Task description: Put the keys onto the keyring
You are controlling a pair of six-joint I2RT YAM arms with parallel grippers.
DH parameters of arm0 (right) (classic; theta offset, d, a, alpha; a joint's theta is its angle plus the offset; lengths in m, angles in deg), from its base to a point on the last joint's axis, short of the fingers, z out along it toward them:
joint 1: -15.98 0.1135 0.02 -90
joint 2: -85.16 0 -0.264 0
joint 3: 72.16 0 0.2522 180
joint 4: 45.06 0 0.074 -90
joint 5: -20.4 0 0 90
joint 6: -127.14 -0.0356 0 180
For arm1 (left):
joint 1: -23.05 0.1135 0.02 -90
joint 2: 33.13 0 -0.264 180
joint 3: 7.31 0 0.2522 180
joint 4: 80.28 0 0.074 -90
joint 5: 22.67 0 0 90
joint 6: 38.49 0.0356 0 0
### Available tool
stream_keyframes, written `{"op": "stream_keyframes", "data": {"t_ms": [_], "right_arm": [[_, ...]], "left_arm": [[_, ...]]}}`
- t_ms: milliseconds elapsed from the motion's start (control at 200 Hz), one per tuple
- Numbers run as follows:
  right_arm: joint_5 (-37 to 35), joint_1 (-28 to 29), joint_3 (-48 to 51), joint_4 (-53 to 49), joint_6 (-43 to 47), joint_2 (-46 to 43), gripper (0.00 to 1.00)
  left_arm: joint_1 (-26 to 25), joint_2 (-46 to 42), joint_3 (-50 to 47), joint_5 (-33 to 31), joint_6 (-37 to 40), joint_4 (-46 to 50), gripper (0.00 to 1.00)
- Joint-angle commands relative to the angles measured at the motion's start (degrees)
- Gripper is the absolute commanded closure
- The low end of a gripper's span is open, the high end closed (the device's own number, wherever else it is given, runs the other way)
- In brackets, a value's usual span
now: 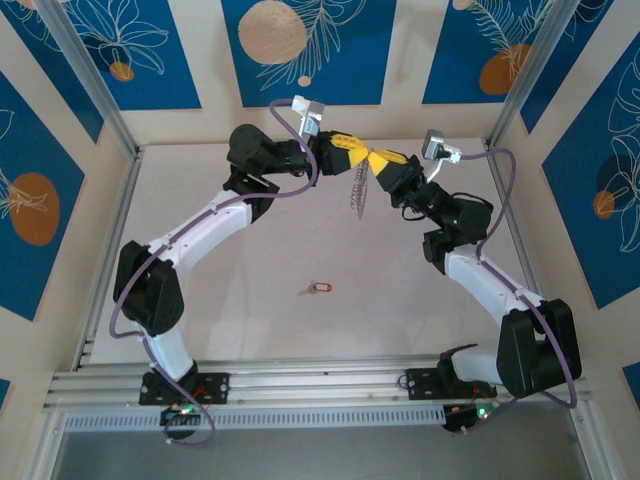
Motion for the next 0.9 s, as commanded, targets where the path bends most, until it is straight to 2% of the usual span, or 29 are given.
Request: {"op": "stream_keyframes", "data": {"t_ms": [0, 135, 165, 225, 275, 360, 480, 625, 765, 895], "right_arm": [[-0.4, 0.4, -0.8, 2.5, -0.7, -0.2, 1.00], [-0.4, 0.1, -1.1, 1.8, -1.0, -0.3, 0.99], [-0.4, 0.0, -1.2, 1.5, -1.1, -0.4, 0.92], [-0.3, -0.6, -1.1, 0.3, -1.4, -0.9, 0.69], [-0.4, -1.3, -0.6, -1.3, -1.4, -1.8, 0.54], [-0.5, -2.8, 0.7, -5.3, -0.8, -4.5, 0.42], [-1.7, -4.7, 4.2, -15.7, 3.0, -10.8, 0.38], [-4.2, -5.5, 7.5, -31.4, 7.2, -17.6, 0.37], [-4.8, -5.3, 10.3, -40.4, 7.7, -19.5, 0.37], [-6.9, -3.0, 12.3, -47.9, 9.2, -19.6, 0.37]], "left_arm": [[-0.6, 0.3, 1.8, 1.7, 2.2, 0.2, 1.00], [-1.0, -0.8, 0.5, 1.3, 5.5, 2.5, 1.00], [-1.0, -1.2, 0.1, 1.0, 6.4, 3.1, 1.00], [-1.0, -2.5, -1.1, 0.0, 8.9, 4.8, 1.00], [-1.0, -3.8, -2.5, -1.4, 11.9, 6.6, 1.00], [-0.9, -6.9, -5.2, -4.8, 18.2, 10.9, 1.00], [-1.0, -12.2, -10.3, -11.0, 27.3, 15.6, 1.00], [-1.2, -19.1, -18.0, -18.9, 35.7, 16.0, 1.00], [-1.8, -25.4, -27.8, -24.9, 40.9, 7.9, 1.00], [-3.3, -29.5, -30.5, -26.8, 47.1, 10.5, 1.00]]}}
